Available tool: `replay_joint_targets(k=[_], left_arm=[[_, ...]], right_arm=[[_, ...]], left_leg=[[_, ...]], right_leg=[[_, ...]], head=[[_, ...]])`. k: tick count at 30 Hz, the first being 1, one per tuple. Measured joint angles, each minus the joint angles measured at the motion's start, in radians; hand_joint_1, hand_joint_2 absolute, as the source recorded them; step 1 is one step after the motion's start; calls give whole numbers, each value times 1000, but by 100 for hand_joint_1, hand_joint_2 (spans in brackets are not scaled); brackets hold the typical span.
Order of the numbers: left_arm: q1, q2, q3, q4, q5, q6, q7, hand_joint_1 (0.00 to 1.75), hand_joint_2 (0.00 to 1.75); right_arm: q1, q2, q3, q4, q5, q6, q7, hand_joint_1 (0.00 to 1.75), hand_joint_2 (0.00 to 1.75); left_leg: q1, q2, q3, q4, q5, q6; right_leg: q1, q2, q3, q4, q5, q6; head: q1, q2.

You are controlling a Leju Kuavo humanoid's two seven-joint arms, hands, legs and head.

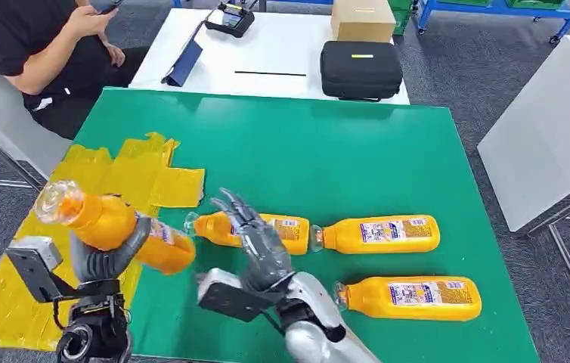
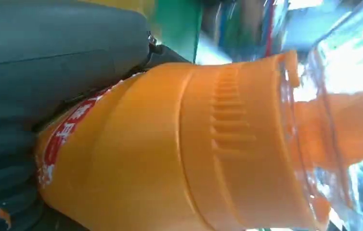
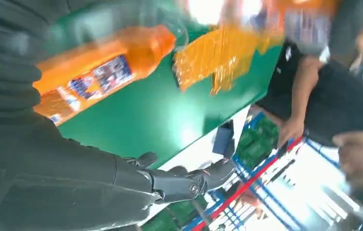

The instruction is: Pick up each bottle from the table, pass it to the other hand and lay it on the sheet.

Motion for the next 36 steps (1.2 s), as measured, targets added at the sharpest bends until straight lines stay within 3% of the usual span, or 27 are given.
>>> replay_joint_targets(k=[9, 17, 20, 31, 36], left_arm=[[23, 51, 26, 54, -663, 297, 80, 175, 175], [15, 75, 16, 109, -715, 317, 99, 175, 175], [5, 82, 8, 136, -882, 352, 166, 175, 175], [-76, 115, -159, 482, -1424, 437, 336, 175, 175], [-117, 134, -206, 596, -1452, 437, 363, 175, 175]], right_arm=[[102, -40, -67, -107, -42, -5, -18, 0, 0], [122, -52, -74, -135, -42, -5, -18, 0, 0], [125, -54, -74, -138, -43, -1, -16, 0, 0], [115, -57, -72, -141, -66, 53, -22, 0, 0], [107, -59, -71, -141, -83, 61, -27, 0, 0]], left_leg=[[0, 1, 0, 0, 0, 0], [0, 1, 0, 0, 0, 0], [0, 0, 0, 0, 0, 0], [0, 1, 0, 0, 0, 0], [0, 1, 0, 0, 0, 0]], right_leg=[[0, 0, -1, 0, 0, 0], [0, 0, -1, 0, 0, 0], [0, 0, -1, 0, 0, 0], [0, 0, 0, 0, 0, 0], [0, 0, 0, 0, 0, 0]], head=[[0, 0], [0, 0], [0, 0], [0, 0], [0, 0]])
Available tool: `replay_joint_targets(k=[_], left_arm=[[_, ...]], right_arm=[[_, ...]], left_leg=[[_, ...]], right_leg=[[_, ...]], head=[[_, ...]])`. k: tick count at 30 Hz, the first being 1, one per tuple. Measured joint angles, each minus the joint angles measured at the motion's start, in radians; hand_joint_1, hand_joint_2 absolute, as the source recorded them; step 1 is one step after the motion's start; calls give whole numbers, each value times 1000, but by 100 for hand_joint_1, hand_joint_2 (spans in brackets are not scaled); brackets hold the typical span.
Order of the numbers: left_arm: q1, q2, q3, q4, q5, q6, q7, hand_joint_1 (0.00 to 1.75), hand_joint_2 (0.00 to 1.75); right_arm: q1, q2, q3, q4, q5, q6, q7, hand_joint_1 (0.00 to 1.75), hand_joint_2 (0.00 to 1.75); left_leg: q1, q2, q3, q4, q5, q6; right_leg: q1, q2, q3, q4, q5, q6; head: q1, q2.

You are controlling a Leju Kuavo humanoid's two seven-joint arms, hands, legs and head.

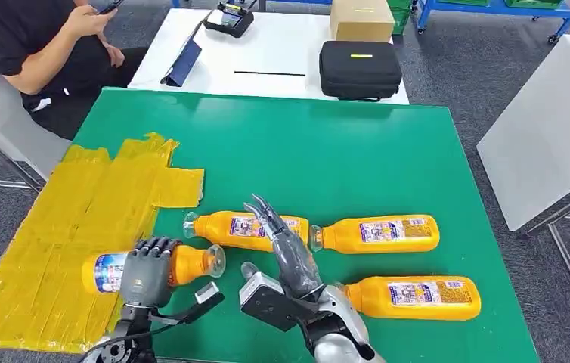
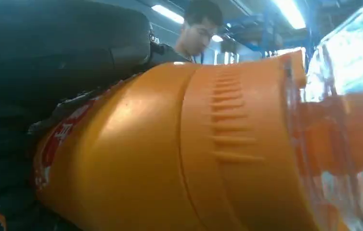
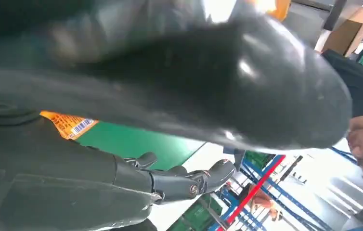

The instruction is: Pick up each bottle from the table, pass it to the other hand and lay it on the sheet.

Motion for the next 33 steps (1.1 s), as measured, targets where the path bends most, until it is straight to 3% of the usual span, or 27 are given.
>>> replay_joint_targets(k=[4, 5, 10, 11, 12, 17, 18, 27, 33], left_arm=[[-22, 15, -21, 60, -24, 0, 19, 175, 175], [-26, 20, -27, 72, -31, 0, 27, 159, 175], [-50, 39, -59, 122, -62, 1, 111, 159, 175], [-54, 42, -65, 128, -64, 1, 118, 17, 175], [-59, 45, -71, 133, -66, 1, 122, 0, 0], [-71, 60, -92, 150, -66, 1, 156, 0, 0], [-74, 64, -97, 152, -66, 1, 163, 0, 0], [-101, 105, -184, 166, -66, 1, 243, 0, 0], [-97, 120, -222, 95, -66, 2, 188, 0, 0]], right_arm=[[0, -3, 4, 0, -3, 3, -3, 0, 0], [0, -3, 6, 0, -3, 5, -5, 0, 0], [-13, 2, 11, 10, -1, 23, -12, 0, 0], [-18, 3, 13, 13, -1, 24, -13, 0, 0], [-22, 4, 14, 15, 0, 25, -13, 0, 0], [-32, 4, 14, 26, 0, 27, -13, 0, 0], [-34, 4, 15, 28, 0, 28, -13, 0, 175], [-51, 3, 14, 51, 169, 5, 143, 0, 175], [-60, 2, -14, 69, 230, 16, 188, 0, 175]], left_leg=[[0, 0, 0, 0, 0, 0], [0, 0, 0, 0, 0, 0], [0, 0, 1, 0, 0, 0], [0, 0, 1, 0, 0, 0], [0, 0, 2, 0, 0, 0], [0, -1, 4, 0, 1, 0], [0, -1, 4, 0, 1, -1], [0, -1, 3, 0, 2, 0], [0, -1, 1, 0, 2, 0]], right_leg=[[0, 0, 0, 0, 0, 0], [0, 0, 0, 0, 0, 0], [0, 0, 1, 0, 0, 0], [0, 0, 2, 0, 0, 0], [0, 0, 3, 0, 0, 0], [0, 0, 4, 0, 0, 0], [0, 0, 4, 0, 0, 0], [0, 0, 3, 0, 1, 0], [0, 0, 1, 0, 1, 0]], head=[[0, 0], [0, 0], [0, 0], [0, 0], [0, 0], [0, 0], [0, 0], [0, 0], [0, 0]])
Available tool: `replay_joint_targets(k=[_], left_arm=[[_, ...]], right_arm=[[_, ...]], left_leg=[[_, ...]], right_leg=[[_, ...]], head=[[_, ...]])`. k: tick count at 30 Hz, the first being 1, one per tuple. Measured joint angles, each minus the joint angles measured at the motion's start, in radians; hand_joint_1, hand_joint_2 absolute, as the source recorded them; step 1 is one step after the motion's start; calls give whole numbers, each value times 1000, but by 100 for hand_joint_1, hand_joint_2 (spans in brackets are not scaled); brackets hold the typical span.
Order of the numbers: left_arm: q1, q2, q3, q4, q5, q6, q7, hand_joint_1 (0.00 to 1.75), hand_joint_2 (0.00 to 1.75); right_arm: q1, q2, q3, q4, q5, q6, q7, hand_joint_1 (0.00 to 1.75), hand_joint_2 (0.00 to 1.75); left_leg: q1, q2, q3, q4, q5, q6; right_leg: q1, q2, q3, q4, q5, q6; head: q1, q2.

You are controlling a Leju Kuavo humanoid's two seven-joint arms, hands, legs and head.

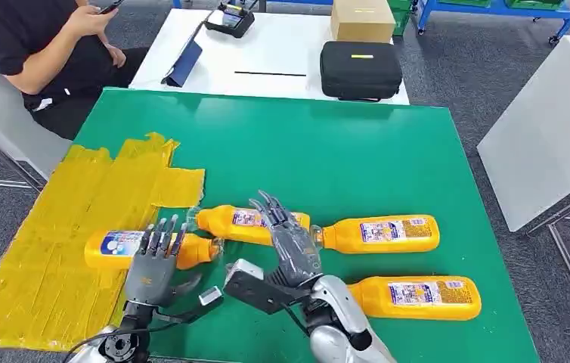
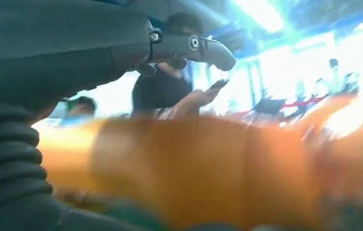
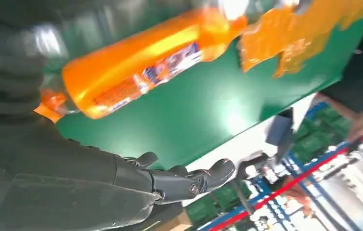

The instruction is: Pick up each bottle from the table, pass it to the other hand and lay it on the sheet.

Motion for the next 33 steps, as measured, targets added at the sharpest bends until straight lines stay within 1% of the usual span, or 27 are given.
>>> replay_joint_targets(k=[4, 9, 11, 14, 15, 17, 19, 21, 24, 33], left_arm=[[6, 3, 4, -56, 1, 0, -39, 0, 0], [56, -4, 63, -214, 76, 0, -167, 0, 0], [98, -34, 144, -344, 194, 1, -337, 0, 0], [115, -113, 279, -449, 412, 1, -611, 0, 0], [125, -143, 328, -477, 536, 1, -699, 0, 0], [134, -179, 388, -512, 768, 0, -772, 0, 0], [146, -183, 393, -549, 1025, -1, -767, 0, 0], [160, -184, 390, -582, 1159, -3, -767, 0, 0], [170, -175, 346, -623, 1343, -3, -768, 0, 0], [173, -158, 266, -675, 1417, -19, -771, 0, 0]], right_arm=[[0, -1, -23, 13, 9, 3, 2, 0, 175], [-1, -2, -43, 29, 31, 6, 14, 0, 175], [-4, -2, -53, 49, 48, 8, 21, 0, 175], [-18, -5, -62, 86, 58, 8, 26, 0, 175], [-26, -4, -62, 106, 61, 7, 26, 0, 175], [-37, -5, -64, 145, 63, 5, 27, 0, 175], [-54, -6, -65, 196, 65, -8, 27, 0, 175], [-71, -6, -65, 240, 64, -16, 25, 0, 175], [-97, -6, -65, 318, 48, -23, 17, 0, 175], [-142, 0, -64, 425, 44, -34, 18, 0, 175]], left_leg=[[0, 0, 0, 0, 0, 0], [0, 1, 0, 0, 0, 0], [0, 1, -1, 0, 0, 0], [0, 0, -1, 0, 0, 0], [0, 1, -1, 0, 0, 0], [0, 1, -1, 0, 0, 0], [0, 1, -1, 0, 0, 0], [0, 1, -1, 0, 0, 0], [1, 1, -1, 0, 0, 0], [1, 1, -1, 0, 0, 0]], right_leg=[[0, 0, 0, 0, 0, 0], [0, 0, -1, 0, 0, 0], [0, 1, -2, 0, 0, 0], [0, 0, -1, 0, 0, 0], [-1, 0, -1, 0, 1, 0], [0, 1, -1, 0, 1, -2], [0, 0, -2, 0, 1, -2], [1, 0, -1, 0, 1, -2], [1, 0, -1, 0, 1, -2], [1, 0, -2, 0, 1, -2]], head=[[0, 0], [0, 0], [-1, 0], [0, 0], [0, 0], [0, 0], [0, 0], [0, 0], [0, 0], [0, 0]])
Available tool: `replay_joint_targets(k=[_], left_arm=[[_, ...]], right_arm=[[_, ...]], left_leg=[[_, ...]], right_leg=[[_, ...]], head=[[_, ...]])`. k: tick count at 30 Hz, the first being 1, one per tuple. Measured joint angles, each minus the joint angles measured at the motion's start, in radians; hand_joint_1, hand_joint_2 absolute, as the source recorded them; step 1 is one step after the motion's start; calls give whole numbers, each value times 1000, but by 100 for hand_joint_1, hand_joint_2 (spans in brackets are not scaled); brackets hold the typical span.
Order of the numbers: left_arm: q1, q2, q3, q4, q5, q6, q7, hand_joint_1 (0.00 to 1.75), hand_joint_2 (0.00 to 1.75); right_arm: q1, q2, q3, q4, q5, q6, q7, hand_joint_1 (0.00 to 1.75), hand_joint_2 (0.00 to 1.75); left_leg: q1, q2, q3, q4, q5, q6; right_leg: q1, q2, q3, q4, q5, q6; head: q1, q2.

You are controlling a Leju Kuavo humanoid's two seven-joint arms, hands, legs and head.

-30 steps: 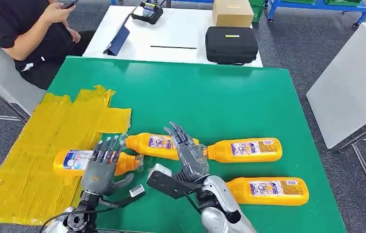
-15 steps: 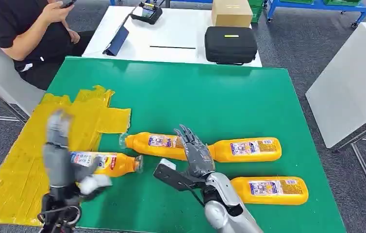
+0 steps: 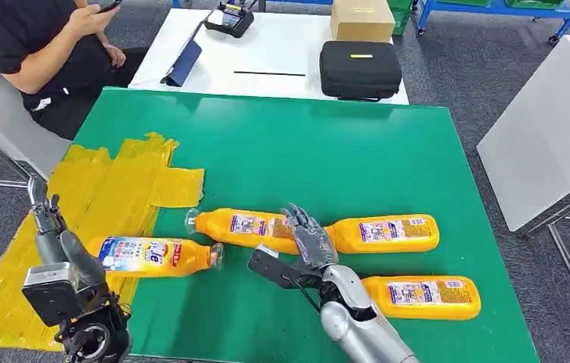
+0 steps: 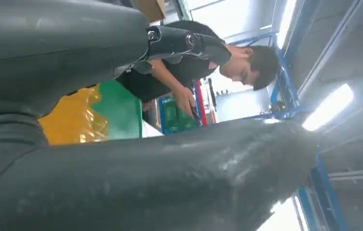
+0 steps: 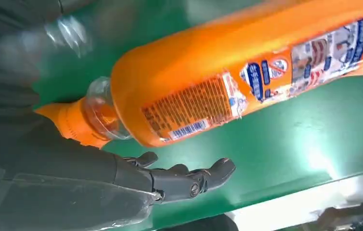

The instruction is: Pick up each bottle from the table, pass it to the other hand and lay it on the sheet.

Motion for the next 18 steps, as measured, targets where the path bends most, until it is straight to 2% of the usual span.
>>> replay_joint_targets(k=[13, 18], left_arm=[[-54, 1, -32, 5, 57, -53, -1, 0, 0], [-89, 0, -48, 17, 73, -79, 0, 0, 0]], right_arm=[[-78, 14, 2, 98, 22, -15, 18, 0, 175], [-140, 37, 15, 183, 66, -6, 50, 0, 175]], left_leg=[[0, 0, 0, 0, 0, 0], [0, 0, 0, 0, 0, 0]], right_leg=[[0, 0, 0, 0, 0, 0], [0, 0, 0, 0, 0, 0]], head=[[0, 0], [0, 0]])
